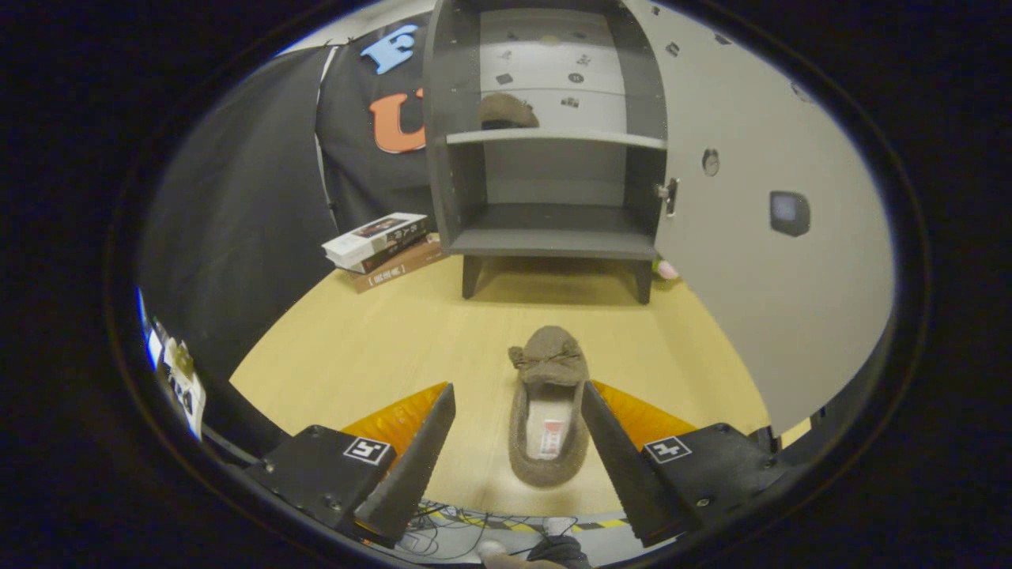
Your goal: Open the shoe cabinet door, grab the shoes and put them into the shoe cabinet, then close the shoe cabinet door.
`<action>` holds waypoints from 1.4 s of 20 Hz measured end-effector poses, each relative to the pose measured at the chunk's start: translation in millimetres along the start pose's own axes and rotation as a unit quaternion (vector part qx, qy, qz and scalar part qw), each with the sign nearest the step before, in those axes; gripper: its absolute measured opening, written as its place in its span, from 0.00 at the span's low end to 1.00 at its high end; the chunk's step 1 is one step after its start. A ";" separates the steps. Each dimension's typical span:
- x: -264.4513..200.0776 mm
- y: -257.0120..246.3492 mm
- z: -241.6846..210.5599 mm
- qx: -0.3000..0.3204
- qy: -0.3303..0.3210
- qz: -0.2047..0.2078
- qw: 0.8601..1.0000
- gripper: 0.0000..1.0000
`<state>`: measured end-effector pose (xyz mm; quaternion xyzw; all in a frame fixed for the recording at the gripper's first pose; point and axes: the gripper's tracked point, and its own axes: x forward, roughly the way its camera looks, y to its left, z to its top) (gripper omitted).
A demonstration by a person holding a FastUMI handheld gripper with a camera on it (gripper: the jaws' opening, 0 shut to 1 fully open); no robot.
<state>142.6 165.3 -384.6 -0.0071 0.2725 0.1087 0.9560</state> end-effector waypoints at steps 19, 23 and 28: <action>124.1 -15.7 -20.4 0.033 0.137 0.020 0.990 0.46; 111.4 -3.1 -20.7 0.033 0.159 0.054 0.985 0.10; 77.6 -3.1 28.5 0.003 0.107 0.060 0.992 0.07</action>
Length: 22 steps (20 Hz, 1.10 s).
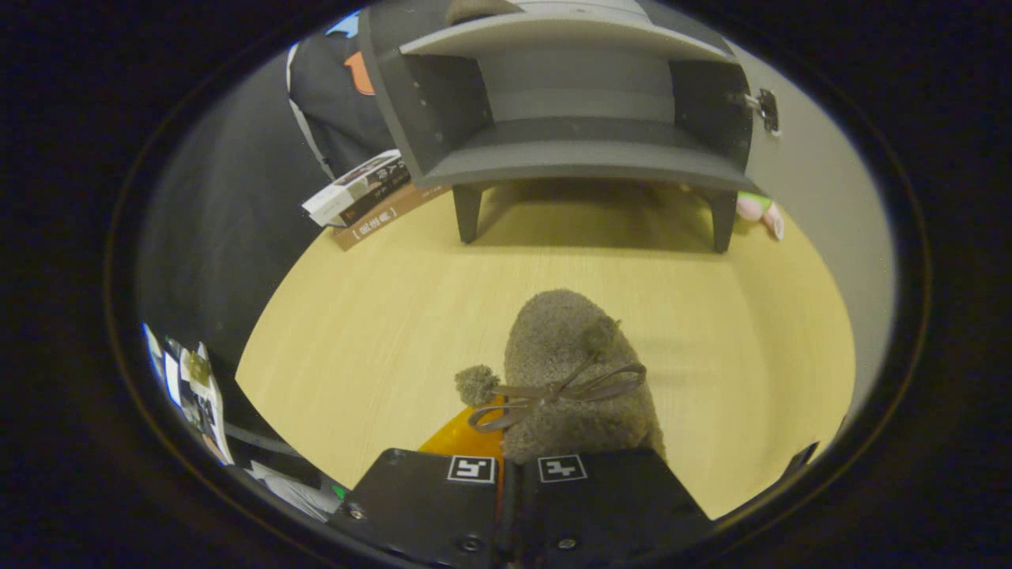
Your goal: Open the shoe cabinet door, grab the shoes and put them into the shoe cabinet, then close the shoe cabinet door.
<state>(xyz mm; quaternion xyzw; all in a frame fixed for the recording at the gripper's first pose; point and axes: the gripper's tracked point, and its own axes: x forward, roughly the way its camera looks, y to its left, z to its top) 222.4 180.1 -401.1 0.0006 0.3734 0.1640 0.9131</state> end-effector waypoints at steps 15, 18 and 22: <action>-146.6 5.2 242.5 -0.033 -0.253 -0.067 0.965 0.07; -148.0 3.4 286.7 -0.027 -0.278 -0.066 0.958 0.07; -147.2 3.0 340.3 -0.033 -0.302 -0.064 0.950 0.07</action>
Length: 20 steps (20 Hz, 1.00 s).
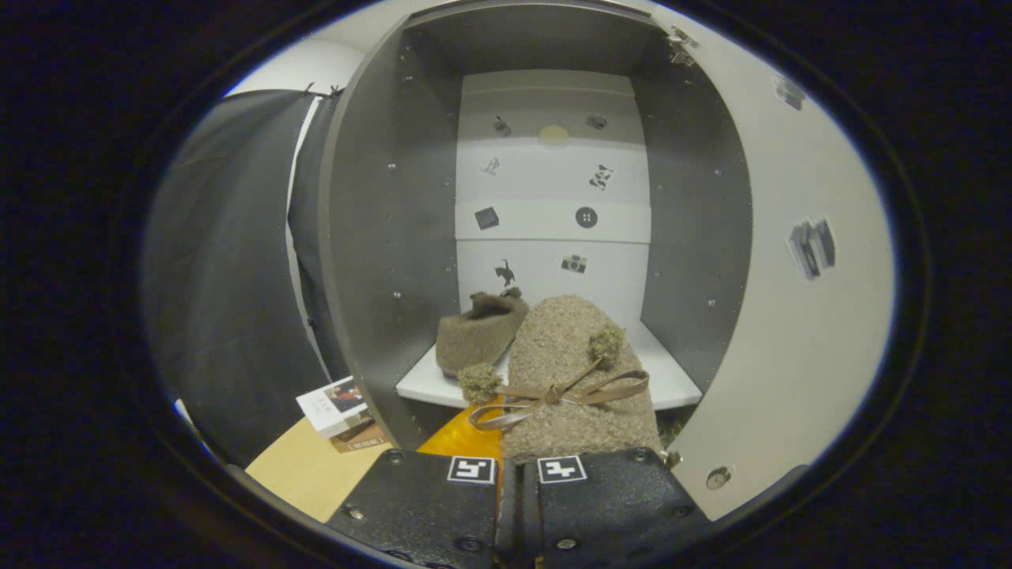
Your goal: Open the shoe cabinet door, grab the shoes and put them into the shoe cabinet, then close the shoe cabinet door.
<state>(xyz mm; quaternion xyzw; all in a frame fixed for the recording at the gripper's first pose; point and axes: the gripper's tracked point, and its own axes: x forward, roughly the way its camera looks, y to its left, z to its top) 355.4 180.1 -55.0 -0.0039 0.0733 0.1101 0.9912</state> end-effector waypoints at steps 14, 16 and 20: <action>145.1 -29.6 42.0 0.005 0.016 -0.007 1.000 0.07; 161.3 -37.4 36.2 0.016 0.026 -0.013 0.999 0.07; 177.9 -43.7 32.6 0.021 0.036 -0.022 0.999 0.07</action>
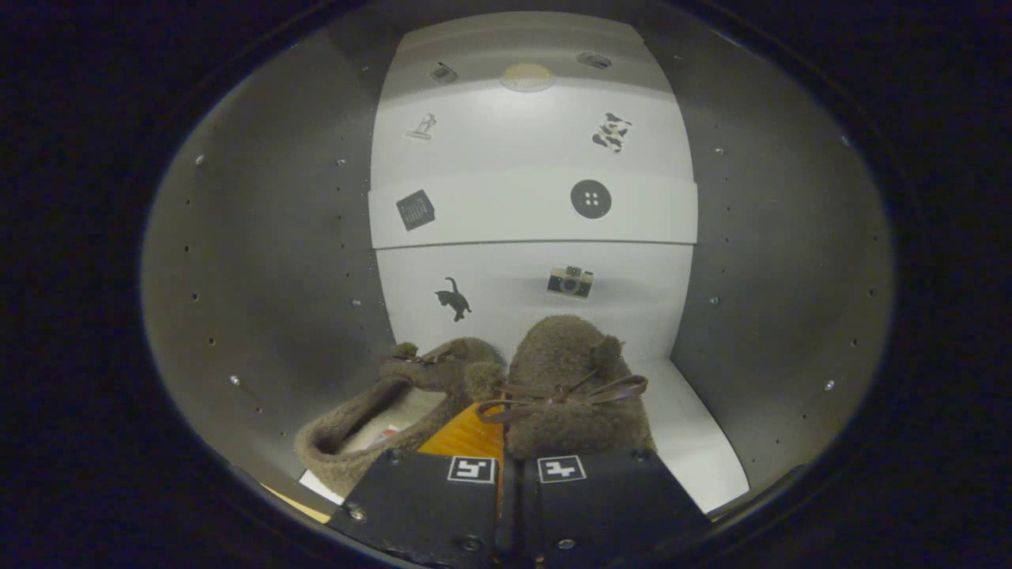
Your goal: Open the shoe cabinet door, grab the shoes and put them into the shoe cabinet, then close the shoe cabinet door.
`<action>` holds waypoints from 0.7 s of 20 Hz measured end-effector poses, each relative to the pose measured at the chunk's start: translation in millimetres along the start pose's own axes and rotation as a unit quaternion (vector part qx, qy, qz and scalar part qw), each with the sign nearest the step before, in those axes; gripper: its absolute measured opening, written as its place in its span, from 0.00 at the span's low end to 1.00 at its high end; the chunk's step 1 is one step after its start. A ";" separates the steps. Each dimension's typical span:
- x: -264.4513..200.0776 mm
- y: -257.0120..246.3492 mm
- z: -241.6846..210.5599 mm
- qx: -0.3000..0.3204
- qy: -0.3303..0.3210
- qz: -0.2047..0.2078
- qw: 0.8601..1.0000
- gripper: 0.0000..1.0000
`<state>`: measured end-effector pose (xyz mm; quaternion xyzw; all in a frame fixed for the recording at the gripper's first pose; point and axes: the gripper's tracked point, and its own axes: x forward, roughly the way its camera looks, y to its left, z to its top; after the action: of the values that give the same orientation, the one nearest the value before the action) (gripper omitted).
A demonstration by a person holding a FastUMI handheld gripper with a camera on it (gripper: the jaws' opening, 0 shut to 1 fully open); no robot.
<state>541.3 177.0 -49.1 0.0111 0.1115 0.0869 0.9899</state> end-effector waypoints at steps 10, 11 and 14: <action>23.8 -7.5 -23.4 0.067 0.077 -0.033 0.994 0.10; 23.8 -6.9 -23.5 0.069 0.083 -0.034 0.994 0.11; 21.7 -6.0 -25.8 0.068 0.095 -0.036 0.993 0.31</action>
<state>557.5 175.0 -79.2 0.0658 0.2111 0.0444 0.9742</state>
